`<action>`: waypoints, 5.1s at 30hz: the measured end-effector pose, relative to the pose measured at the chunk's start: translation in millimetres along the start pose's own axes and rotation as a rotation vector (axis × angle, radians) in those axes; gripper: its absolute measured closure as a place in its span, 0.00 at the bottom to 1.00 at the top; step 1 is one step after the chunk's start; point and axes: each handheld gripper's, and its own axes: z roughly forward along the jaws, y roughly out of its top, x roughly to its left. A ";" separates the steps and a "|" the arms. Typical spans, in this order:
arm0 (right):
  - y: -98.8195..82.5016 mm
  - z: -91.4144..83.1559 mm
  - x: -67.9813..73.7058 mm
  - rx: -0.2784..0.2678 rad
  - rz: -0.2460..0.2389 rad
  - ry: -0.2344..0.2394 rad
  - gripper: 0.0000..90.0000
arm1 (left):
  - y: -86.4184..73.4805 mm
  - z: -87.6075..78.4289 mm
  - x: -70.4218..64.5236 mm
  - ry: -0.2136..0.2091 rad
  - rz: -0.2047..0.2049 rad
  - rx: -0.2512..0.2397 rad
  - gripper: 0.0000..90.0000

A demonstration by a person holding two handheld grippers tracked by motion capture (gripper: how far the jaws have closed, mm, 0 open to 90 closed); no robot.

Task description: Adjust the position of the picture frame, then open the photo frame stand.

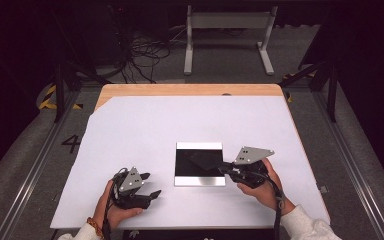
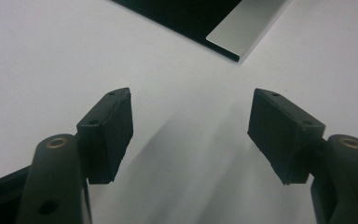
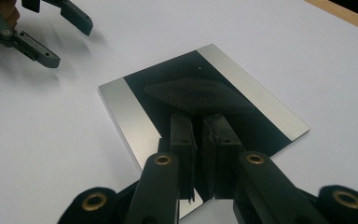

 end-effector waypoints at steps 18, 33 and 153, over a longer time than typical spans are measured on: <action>-0.4 -0.7 -1.8 -0.009 0.003 0.000 0.92 | -1.7 -2.5 2.7 0.005 -0.009 -0.003 0.35; -2.2 -6.3 0.5 -0.018 -0.002 -0.011 0.90 | 0.5 -1.4 -1.7 0.012 0.006 0.005 0.35; -11.1 31.0 -21.8 -0.068 0.389 0.247 0.61 | 56.8 71.1 27.6 -0.178 -0.125 0.043 0.22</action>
